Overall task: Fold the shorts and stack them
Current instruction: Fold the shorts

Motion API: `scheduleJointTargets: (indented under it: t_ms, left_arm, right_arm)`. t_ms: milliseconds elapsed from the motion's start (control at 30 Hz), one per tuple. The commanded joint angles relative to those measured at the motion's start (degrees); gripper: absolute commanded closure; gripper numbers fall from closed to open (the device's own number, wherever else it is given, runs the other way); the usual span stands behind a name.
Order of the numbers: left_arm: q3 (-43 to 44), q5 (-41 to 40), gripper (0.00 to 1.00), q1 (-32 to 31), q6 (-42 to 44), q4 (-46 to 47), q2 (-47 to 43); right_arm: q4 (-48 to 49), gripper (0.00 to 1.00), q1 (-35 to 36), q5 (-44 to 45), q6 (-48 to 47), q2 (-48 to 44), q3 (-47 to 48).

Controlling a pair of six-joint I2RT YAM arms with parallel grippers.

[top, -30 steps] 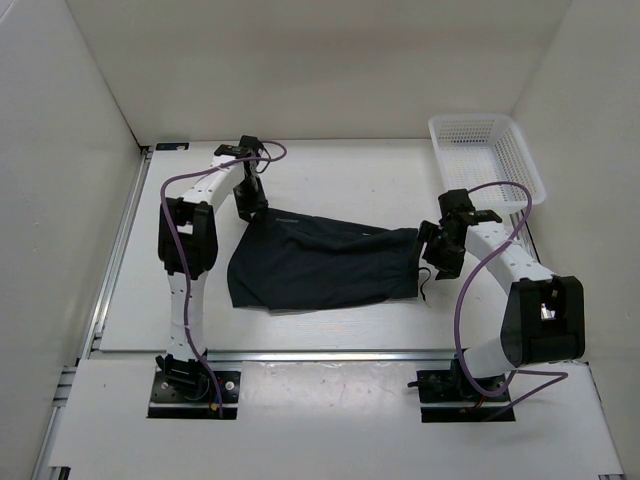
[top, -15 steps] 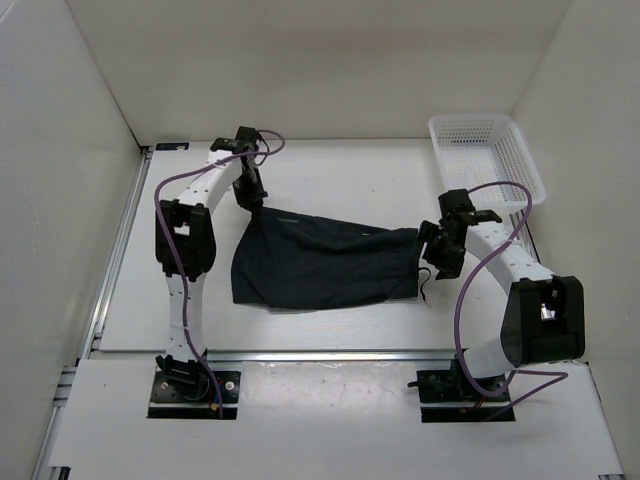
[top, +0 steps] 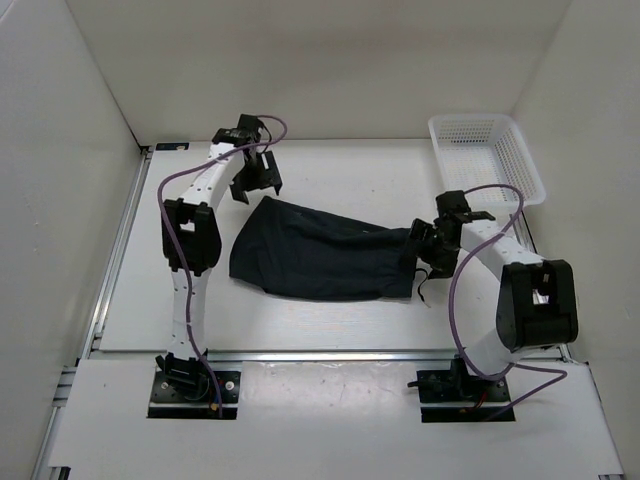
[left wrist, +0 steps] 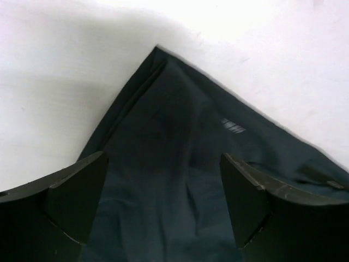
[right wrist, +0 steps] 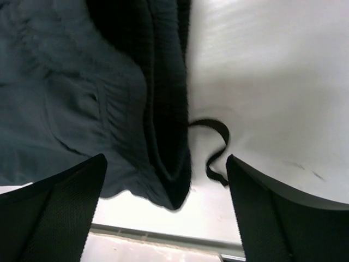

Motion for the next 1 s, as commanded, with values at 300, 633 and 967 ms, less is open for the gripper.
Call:
scheduleJointTargets:
  t_ms: [300, 633, 967]
  left_arm:
    - [-28.25, -0.85, 0.19, 9.31, -0.81, 7.90, -14.64]
    - [-37.50, 7.25, 0.37, 8.44, -3.19, 13.62, -11.92]
    - [-44.88, 9.36, 0.44, 2.56, -7.32, 16.08, -15.87]
  right_arm:
    - [14.43, 0.36, -0.36, -7.80, 1.08, 6.01, -8.07]
    - [11.63, 1.00, -0.36, -2.28, 1.09, 5.67, -5.00]
    - [-3.58, 1.00, -0.36, 7.40, -5.85, 1.88, 8.35]
